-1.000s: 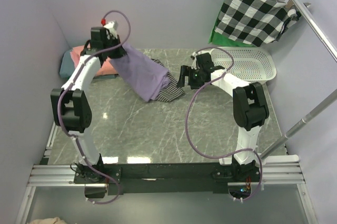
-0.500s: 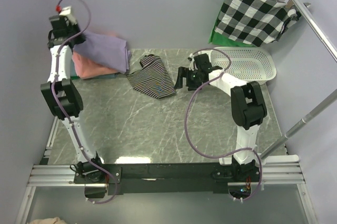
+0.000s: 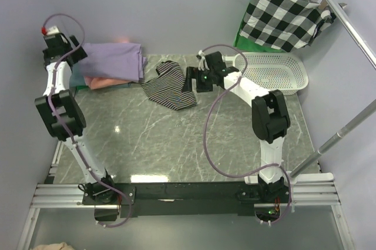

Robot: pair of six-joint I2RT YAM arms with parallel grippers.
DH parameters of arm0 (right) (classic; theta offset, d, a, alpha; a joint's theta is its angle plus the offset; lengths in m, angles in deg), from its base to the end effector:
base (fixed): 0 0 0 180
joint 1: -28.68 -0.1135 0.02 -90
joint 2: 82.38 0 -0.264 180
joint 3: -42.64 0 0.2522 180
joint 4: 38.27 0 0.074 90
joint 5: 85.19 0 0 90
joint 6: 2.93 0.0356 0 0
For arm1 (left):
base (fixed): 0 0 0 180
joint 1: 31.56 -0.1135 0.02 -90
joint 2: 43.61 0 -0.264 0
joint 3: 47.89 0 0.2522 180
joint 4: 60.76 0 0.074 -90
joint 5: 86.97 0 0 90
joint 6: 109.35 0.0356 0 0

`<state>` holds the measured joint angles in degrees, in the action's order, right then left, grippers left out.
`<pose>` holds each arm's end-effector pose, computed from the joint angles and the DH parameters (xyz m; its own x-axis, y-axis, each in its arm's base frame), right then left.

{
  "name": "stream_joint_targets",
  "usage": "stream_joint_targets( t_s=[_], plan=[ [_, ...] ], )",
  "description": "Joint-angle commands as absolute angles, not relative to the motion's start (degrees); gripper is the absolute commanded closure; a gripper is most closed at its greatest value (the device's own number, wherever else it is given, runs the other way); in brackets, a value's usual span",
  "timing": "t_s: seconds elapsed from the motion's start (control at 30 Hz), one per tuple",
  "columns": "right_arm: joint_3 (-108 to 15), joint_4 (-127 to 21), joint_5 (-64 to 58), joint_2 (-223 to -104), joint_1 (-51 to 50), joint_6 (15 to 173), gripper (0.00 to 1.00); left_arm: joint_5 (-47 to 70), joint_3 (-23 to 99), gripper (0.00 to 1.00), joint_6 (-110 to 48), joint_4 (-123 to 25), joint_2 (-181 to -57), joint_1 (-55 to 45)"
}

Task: Fold and stack the t-shirts
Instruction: Neatly place the folded tshirt to the corner

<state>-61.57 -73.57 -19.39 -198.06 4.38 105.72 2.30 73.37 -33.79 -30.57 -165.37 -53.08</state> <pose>0.4082 0.2003 0.2237 -0.8311 -0.0552 -0.5535 -0.3857 0.7741 0.5020 0.4700 0.1858 0.2798 -0.3658 -0.4123 -0.8344 -0.4835 0.8502 -0.2081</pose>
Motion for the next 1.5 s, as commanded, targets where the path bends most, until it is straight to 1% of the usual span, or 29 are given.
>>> stream_joint_targets(
  t_s=[0.0, 0.07, 0.1, 0.17, 0.2, 0.23, 0.27, 0.3, 0.37, 0.47, 0.57, 0.6, 0.67, 0.73, 0.8, 0.87, 1.0, 1.07, 1.13, 1.17, 1.2, 1.23, 1.27, 1.33, 1.37, 1.4, 1.43, 1.47],
  plan=[
    [-70.9, -71.3, -24.4, -203.2, 2.8, 106.9, 0.04, 1.5, 69.5, 0.01, -38.4, -36.9, -149.5, -52.1],
    [-74.4, -71.4, -27.6, -207.3, 2.0, 107.6, 0.04, -0.3, 64.7, 0.01, -37.9, -37.9, -143.6, -49.6],
    [-78.2, -71.7, -28.2, -208.8, 1.6, 107.9, 0.04, -1.6, 63.3, 0.01, -38.2, -38.0, -141.8, -48.5],
    [-82.0, -73.1, -29.1, -213.6, 1.0, 108.4, 0.03, 2.3, 57.8, 0.01, -41.4, -38.2, -136.7, -46.2],
    [-85.9, -73.6, -29.7, -215.2, 0.4, 108.6, 0.03, 4.1, 55.3, 0.01, -42.8, -38.5, -135.1, -45.5],
    [-87.4, -74.2, -30.2, -218.1, 0.2, 108.9, 0.03, 6.0, 52.5, 0.01, -44.2, -40.9, -131.7, -43.7],
    [-88.8, -74.5, -30.3, -219.5, 0.0, 109.4, 0.03, 9.3, 46.6, 0.0, -46.5, -42.1, -130.2, -42.6],
    [-91.2, -74.9, -30.7, -220.6, -0.2, 109.7, 0.03, 10.0, 43.9, 0.01, -47.6, -43.5, -128.7, -41.2],
    [-91.9, -74.4, -30.8, -223.3, -0.4, 110.7, 0.02, 10.3, 37.9, 0.0, -49.2, -45.7, -125.5, -36.8],
    [-92.3, -74.4, -28.5, -226.3, -0.4, 112.6, 0.01, 11.0, 32.4, 0.01, -51.9, -46.2, -123.1, -32.4],
    [-96.2, -77.9, -23.2, -230.0, 0.4, 114.0, 0.0, 13.0, 26.1, 0.01, -54.7, -46.6, -120.9, -29.0],
    [-98.4, -78.3, -22.9, -231.6, 1.0, 114.6, 0.0, 12.4, 24.8, 0.01, -54.9, -46.6, -120.3, -27.5],
    [-99.3, -75.9, -23.1, -232.6, 3.2, 118.7, 0.0, 11.7, 21.3, 0.01, -55.2, -46.6, -119.3, -26.3],
    [-102.9, -75.3, -23.0, -235.1, 4.9, 123.2, 0.0, 12.0, 19.3, 0.01, -55.0, -46.6, -118.4, -24.8],
    [-109.8, -77.1, -22.6, -238.7, 7.4, 124.9, 0.0, 11.4, 17.3, 0.01, -54.6, -44.8, -117.9, -23.7],
    [-113.1, -78.6, -20.3, -240.1, 9.9, 126.4, 0.0, 10.7, 15.2, 0.01, -54.4, -44.3, -116.5, -23.4],
    [-111.8, -76.1, -17.5, -238.8, 13.9, 127.4, 0.0, 11.1, 12.2, 0.01, -54.0, -44.2, -114.7, -23.2],
    [-108.9, -69.7, -19.9, -237.7, 15.1, 126.4, 0.0, 11.3, 11.7, 0.01, -54.1, -43.7, -114.5, -23.0],
    [-108.0, -62.7, -26.9, -235.9, 16.3, 124.2, 0.0, 11.5, 10.9, 0.0, -54.4, -44.6, -114.3, -22.5],
    [-108.1, -61.0, -29.4, -235.3, 16.4, 122.7, 0.0, 9.6, 10.1, 0.01, -54.8, -45.0, -114.2, -22.3],
    [-106.9, -58.9, -35.6, -232.7, 16.2, 120.0, 0.0, 8.1, 9.7, 0.01, -55.2, -45.0, -114.2, -21.8],
    [-104.7, -52.2, -38.5, -230.8, 16.2, 119.9, 0.0, 6.7, 8.7, 0.0, -55.8, -45.1, -113.8, -21.6],
    [-99.7, -48.4, -40.4, -228.7, 16.3, 120.1, 0.0, 3.2, 7.9, 0.01, -56.3, -45.5, -113.5, -21.4],
    [-94.6, -43.1, -41.6, -221.7, 16.1, 118.7, 0.0, -0.1, 5.5, 0.01, -57.5, -46.1, -111.8, -21.2],
    [-90.1, -42.8, -41.5, -219.3, 15.9, 117.5, 0.0, -1.6, 4.6, 0.01, -57.7, -46.6, -110.9, -21.0],
    [-87.3, -42.6, -41.4, -214.0, 15.8, 114.6, 0.0, -4.5, 3.8, 0.01, -57.8, -46.6, -110.1, -20.9],
    [-84.3, -42.8, -39.1, -210.9, 15.4, 113.2, 0.0, -6.6, 2.6, 0.01, -57.8, -46.6, -108.1, -20.8],
    [-78.2, -43.8, -37.2, -207.8, 15.1, 111.1, 0.0, -8.6, 1.8, 0.01, -57.8, -48.0, -107.0, -20.8]
  ],
)
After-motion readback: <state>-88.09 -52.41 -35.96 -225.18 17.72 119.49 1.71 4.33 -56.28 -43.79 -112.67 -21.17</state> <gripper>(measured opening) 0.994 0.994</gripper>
